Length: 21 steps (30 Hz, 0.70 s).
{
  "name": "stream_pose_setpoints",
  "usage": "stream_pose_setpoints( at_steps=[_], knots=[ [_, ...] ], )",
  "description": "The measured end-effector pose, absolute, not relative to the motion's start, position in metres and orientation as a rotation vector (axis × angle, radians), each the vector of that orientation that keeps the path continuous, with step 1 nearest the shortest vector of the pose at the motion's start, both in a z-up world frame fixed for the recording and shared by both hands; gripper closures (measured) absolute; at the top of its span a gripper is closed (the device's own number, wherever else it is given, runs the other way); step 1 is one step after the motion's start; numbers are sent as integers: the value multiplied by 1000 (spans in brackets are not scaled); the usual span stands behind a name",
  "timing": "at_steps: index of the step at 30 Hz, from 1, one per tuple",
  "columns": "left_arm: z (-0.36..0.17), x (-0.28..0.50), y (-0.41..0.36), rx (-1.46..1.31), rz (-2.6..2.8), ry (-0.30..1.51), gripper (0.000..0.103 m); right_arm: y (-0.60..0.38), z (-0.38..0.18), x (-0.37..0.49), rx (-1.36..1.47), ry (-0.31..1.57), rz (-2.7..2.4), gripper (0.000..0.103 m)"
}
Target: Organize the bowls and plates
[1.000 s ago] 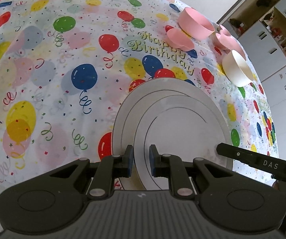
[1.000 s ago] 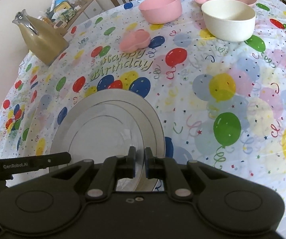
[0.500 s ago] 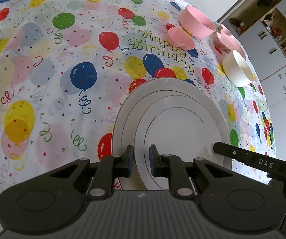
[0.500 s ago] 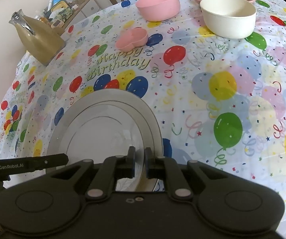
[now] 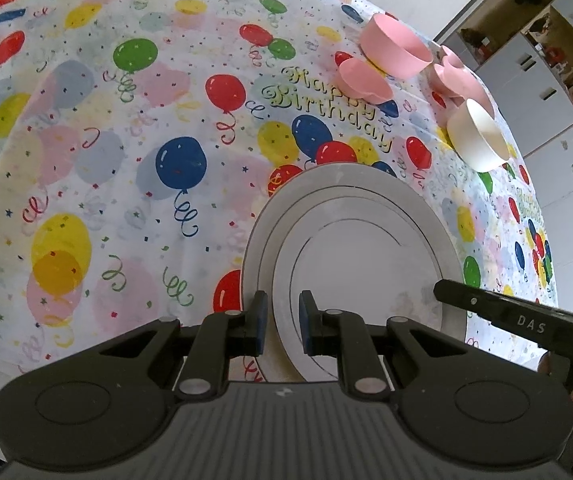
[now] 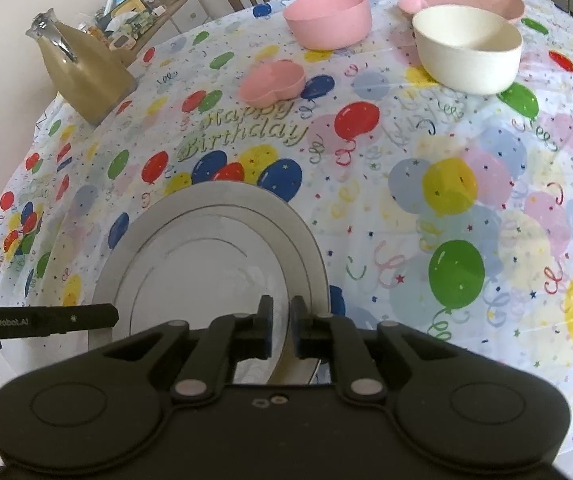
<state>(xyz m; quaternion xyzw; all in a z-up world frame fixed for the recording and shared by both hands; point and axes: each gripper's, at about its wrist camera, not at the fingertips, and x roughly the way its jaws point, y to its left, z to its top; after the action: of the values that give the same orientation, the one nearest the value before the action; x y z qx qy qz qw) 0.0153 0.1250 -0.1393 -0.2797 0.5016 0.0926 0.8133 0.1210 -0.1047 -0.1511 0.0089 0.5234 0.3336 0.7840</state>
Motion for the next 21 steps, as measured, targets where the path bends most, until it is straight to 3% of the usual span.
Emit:
stream_pose_setpoints(
  at_steps=[12,16,21],
  knots=[
    [-91,11,100,-429,178,908,87,-91,-102,92,-118,940,812,78],
    [-75,11,92,-397,167,851,86,-95,-85,85,-125,882,813,69],
    [-61,11,83,-359,150,801,85,-103,-71,79,-116,845,792,69]
  ],
)
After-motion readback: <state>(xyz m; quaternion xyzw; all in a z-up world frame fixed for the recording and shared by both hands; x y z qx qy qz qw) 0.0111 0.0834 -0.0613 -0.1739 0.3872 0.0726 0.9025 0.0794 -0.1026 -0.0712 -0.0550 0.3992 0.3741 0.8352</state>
